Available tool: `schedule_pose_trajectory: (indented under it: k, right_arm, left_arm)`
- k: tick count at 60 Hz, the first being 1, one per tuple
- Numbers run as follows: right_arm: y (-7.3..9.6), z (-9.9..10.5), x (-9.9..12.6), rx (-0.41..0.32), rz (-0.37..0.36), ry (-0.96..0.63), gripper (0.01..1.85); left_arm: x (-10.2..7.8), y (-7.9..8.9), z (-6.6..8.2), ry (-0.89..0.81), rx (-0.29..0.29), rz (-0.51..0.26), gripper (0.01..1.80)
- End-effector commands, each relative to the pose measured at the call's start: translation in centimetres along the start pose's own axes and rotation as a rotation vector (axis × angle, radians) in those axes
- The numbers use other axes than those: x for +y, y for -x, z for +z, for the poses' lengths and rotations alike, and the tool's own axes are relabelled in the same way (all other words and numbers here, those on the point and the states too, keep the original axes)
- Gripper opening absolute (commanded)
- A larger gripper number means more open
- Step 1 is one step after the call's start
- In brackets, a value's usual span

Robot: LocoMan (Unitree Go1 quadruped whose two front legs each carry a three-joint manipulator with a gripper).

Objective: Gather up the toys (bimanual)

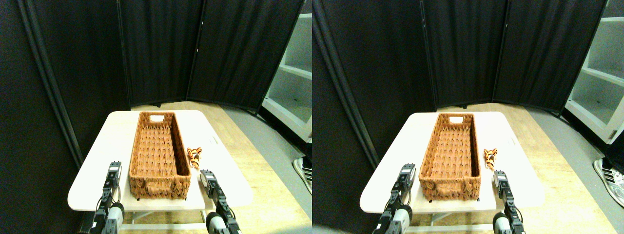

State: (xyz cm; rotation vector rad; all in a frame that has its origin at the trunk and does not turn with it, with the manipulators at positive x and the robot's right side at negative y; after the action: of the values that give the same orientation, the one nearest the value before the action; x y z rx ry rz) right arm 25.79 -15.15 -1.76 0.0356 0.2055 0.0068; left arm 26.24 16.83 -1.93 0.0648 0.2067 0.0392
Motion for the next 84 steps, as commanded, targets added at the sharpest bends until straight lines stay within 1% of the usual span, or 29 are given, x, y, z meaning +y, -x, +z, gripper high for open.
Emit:
schedule_pose_trajectory:
  k: [1,7,10,21,27,31,33,35,36,38,39,43,48,53,56,60,63,66,70,71,73,75,77,79,81,84]
  right_arm:
    - [-0.1,0.5,0.1,-0.029,-0.002,0.008,0.14]
    - [-0.1,0.5,0.2,-0.038,0.008,0.007,0.08]
    - [-0.1,0.6,0.2,-0.038,0.007,0.012,0.01]
    - [0.0,0.6,0.2,-0.036,0.000,0.006,0.01]
    - [-0.2,0.7,0.3,-0.041,0.006,0.007,0.01]
    - [-0.2,0.7,0.3,-0.047,0.008,0.003,0.01]
    - [-0.3,0.7,0.2,-0.067,0.015,-0.005,0.01]
    - [-0.3,0.8,0.2,-0.082,0.030,-0.031,0.04]
    - [-0.4,0.9,0.1,-0.083,0.032,-0.028,0.08]
    - [-0.4,1.0,0.1,-0.084,0.033,-0.028,0.10]
    - [-0.4,1.4,0.1,-0.092,0.037,-0.039,0.16]
    - [-0.6,1.9,0.0,-0.113,0.055,-0.048,0.20]
    - [-0.6,2.8,0.1,-0.119,0.050,-0.073,0.22]
    - [-0.8,3.5,0.1,-0.143,0.071,-0.104,0.23]
    - [-1.0,3.9,0.1,-0.156,0.085,-0.130,0.23]
    - [-1.2,3.9,0.1,-0.151,0.074,-0.174,0.24]
    - [-1.6,3.8,0.1,-0.136,0.062,-0.227,0.27]
    - [-1.9,3.7,0.1,-0.103,0.034,-0.337,0.28]
    - [-2.2,3.6,0.1,-0.091,0.015,-0.364,0.29]
    - [-2.3,3.6,0.2,-0.088,0.000,-0.397,0.29]
    - [-2.6,3.5,0.2,-0.076,-0.029,-0.482,0.31]
    - [-2.7,3.5,0.2,-0.082,-0.036,-0.477,0.32]
    - [-2.8,3.4,0.3,-0.094,-0.041,-0.499,0.31]
    - [-2.9,3.3,0.3,-0.095,-0.041,-0.504,0.32]
    - [-3.0,3.3,0.3,-0.096,-0.055,-0.539,0.32]
    - [-3.1,3.2,0.4,-0.097,-0.058,-0.563,0.32]
  left_arm:
    - [-0.2,-0.1,0.4,0.000,-0.028,-0.015,0.01]
    - [-0.1,-0.2,0.5,0.029,-0.018,-0.023,0.01]
    - [0.0,-0.3,0.4,0.041,-0.005,-0.020,0.01]
    - [0.2,-0.3,0.4,0.020,-0.004,-0.005,0.01]
    - [0.3,-0.3,0.4,0.015,-0.013,-0.015,0.01]
    - [0.3,-0.3,0.4,0.028,-0.007,-0.027,0.01]
    - [0.4,-0.3,0.4,0.043,-0.013,-0.041,0.09]
    - [0.4,-0.3,0.4,0.048,-0.019,-0.047,0.13]
    - [0.4,-0.3,0.4,0.050,-0.022,-0.052,0.14]
    - [0.4,-0.3,0.4,0.050,-0.024,-0.056,0.14]
    - [0.5,-0.4,0.5,0.044,-0.035,-0.072,0.17]
    - [0.6,-0.4,0.5,0.046,-0.041,-0.075,0.16]
    - [0.7,-0.5,0.6,0.050,-0.053,-0.080,0.16]
    - [0.7,-0.6,0.7,0.056,-0.057,-0.069,0.15]
    - [0.7,-0.7,0.7,0.049,-0.067,-0.078,0.10]
    - [0.8,-0.7,0.7,0.052,-0.072,-0.075,0.10]
    - [0.8,-0.7,0.6,0.045,-0.082,-0.082,0.10]
    - [0.8,-0.7,0.6,0.039,-0.084,-0.071,0.09]
    - [0.8,-0.7,0.6,0.040,-0.089,-0.061,0.09]
    - [0.9,-0.8,0.6,0.041,-0.093,-0.059,0.09]
    - [1.0,-0.7,0.7,0.068,-0.093,-0.040,0.09]
    - [1.1,-0.7,0.7,0.100,-0.097,-0.018,0.10]
    - [1.2,-0.7,0.8,0.157,-0.121,0.026,0.10]
    - [1.2,-0.7,0.9,0.170,-0.130,0.031,0.10]
    - [1.5,-0.8,1.0,0.219,-0.154,0.057,0.12]
    - [1.8,-0.8,1.1,0.232,-0.166,0.064,0.11]
